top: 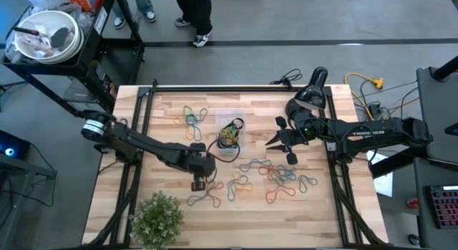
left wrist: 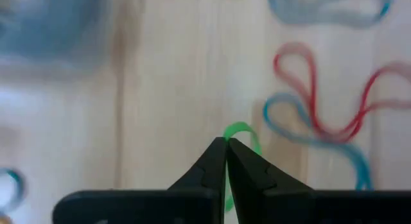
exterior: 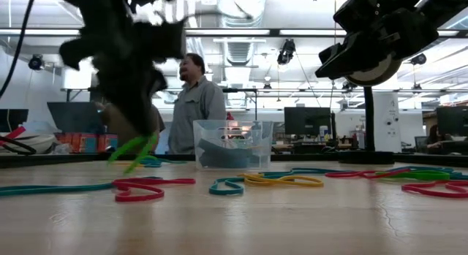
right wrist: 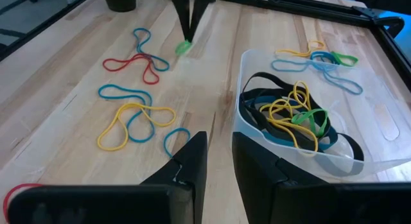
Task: Pick and place rubber bands into bin
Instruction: Put the green rubber band into the transparent bin
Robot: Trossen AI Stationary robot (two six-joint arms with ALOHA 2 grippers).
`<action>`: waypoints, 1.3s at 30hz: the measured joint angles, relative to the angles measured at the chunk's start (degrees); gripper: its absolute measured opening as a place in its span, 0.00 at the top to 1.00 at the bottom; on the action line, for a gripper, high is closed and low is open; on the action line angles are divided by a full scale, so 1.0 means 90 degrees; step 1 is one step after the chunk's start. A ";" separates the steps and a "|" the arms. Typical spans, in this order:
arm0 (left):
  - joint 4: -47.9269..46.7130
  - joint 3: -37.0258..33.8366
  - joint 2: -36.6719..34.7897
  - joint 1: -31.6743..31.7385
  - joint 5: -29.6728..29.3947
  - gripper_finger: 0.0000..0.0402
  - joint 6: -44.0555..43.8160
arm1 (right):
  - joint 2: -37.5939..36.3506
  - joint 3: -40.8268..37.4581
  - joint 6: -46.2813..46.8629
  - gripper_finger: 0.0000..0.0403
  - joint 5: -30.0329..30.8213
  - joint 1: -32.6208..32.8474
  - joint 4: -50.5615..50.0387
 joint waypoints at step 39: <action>0.3031 -0.0164 -0.0474 0.1366 -0.2725 1.00 0.2233 | -0.0002 -0.0002 -0.0040 0.83 0.0001 -0.0002 0.0029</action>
